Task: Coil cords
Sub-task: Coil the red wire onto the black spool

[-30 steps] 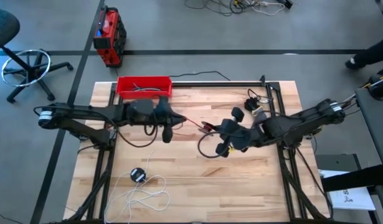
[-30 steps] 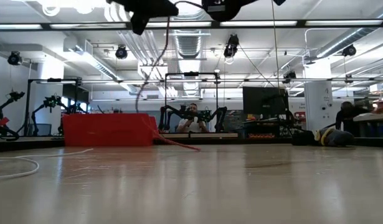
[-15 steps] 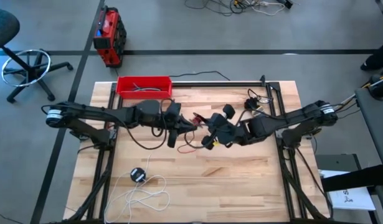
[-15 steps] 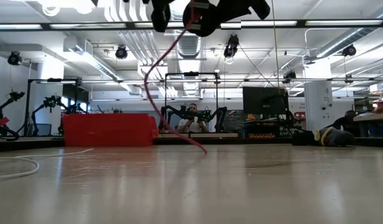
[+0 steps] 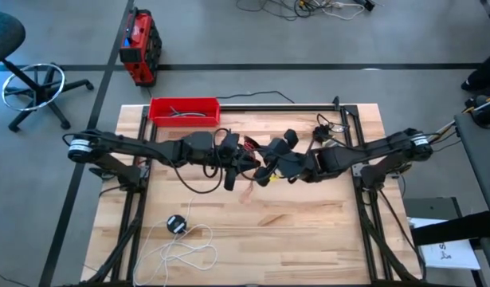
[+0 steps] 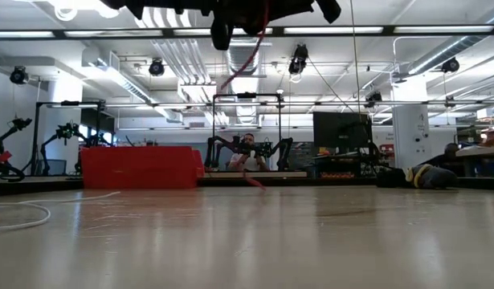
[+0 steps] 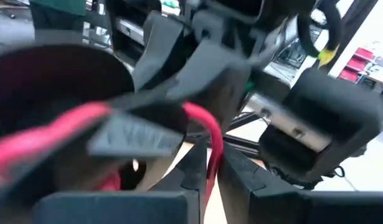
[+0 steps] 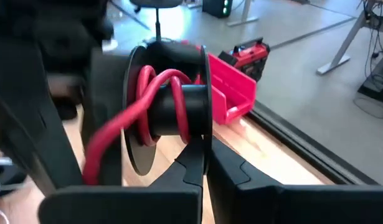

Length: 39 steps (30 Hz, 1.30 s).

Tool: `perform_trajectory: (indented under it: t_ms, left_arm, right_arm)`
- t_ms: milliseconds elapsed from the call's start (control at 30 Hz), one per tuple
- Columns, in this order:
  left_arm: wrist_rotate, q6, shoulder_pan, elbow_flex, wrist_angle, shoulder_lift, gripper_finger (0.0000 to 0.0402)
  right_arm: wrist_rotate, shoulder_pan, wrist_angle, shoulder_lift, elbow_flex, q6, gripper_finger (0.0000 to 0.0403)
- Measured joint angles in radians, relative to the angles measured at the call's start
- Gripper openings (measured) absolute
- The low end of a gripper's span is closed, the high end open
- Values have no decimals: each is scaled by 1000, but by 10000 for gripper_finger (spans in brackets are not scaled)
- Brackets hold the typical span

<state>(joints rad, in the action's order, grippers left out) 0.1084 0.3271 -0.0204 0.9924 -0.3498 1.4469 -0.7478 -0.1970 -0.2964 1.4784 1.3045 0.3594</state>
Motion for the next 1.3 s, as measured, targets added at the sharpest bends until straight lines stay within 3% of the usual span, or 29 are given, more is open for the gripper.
perform_trajectory:
  t_ms: [267,800,1300]
  left_arm:
    - [-102,-25,5,0,65,1,52]
    - [-107,-130,19,0,57,30,116]
    - [-151,-275,59,0,-80,152,97]
  right_arm:
    - [-8,-6,22,-63,0,-52,0]
    - [-8,-39,55,-110,0,-123,0]
    - [-3,-56,70,-112,1,-136,0]
